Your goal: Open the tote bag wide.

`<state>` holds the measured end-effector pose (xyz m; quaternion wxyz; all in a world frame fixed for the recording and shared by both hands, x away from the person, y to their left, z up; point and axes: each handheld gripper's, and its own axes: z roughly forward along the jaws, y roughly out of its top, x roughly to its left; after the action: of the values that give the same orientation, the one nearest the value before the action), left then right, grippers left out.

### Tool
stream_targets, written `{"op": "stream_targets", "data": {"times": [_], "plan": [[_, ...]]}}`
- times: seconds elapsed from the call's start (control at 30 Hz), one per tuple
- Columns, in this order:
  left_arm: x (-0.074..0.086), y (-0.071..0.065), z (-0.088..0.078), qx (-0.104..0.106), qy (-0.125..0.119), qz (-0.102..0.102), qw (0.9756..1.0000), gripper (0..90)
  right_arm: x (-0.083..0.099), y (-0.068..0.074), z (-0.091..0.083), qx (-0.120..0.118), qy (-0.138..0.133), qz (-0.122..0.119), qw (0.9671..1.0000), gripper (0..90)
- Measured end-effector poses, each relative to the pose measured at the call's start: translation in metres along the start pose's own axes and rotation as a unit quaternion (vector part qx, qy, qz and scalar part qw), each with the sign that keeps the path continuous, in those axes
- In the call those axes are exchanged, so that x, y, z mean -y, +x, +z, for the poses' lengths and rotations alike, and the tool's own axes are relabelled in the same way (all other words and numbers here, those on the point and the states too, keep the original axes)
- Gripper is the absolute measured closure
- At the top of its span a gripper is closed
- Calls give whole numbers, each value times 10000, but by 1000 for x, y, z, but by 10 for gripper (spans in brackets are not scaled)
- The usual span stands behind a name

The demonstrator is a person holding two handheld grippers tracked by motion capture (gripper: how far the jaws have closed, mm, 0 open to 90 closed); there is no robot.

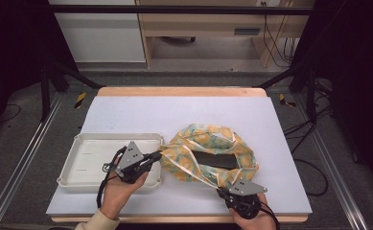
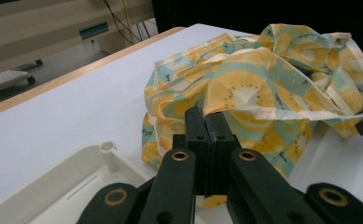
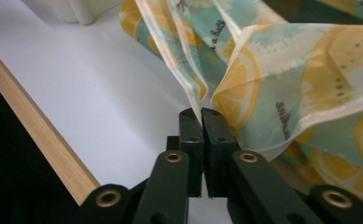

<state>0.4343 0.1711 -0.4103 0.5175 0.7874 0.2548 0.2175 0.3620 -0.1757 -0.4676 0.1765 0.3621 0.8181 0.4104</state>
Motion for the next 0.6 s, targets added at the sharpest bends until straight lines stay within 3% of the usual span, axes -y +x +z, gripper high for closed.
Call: {"op": "stream_targets", "data": {"times": [0.23, 0.47, 0.6], "plan": [[7, 0, 2, 42, 100, 2, 9999, 898, -4, 5, -17, 117, -353, 51, 9993, 543], [9, 0, 2, 77, 140, 58, 9999, 896, -22, 12, -35, 99, -676, -136, 9976, 443], [10, 0, 1, 94, 125, 81, 9998, 896, -41, 4, -45, 238, -784, -216, 9964, 411]]}}
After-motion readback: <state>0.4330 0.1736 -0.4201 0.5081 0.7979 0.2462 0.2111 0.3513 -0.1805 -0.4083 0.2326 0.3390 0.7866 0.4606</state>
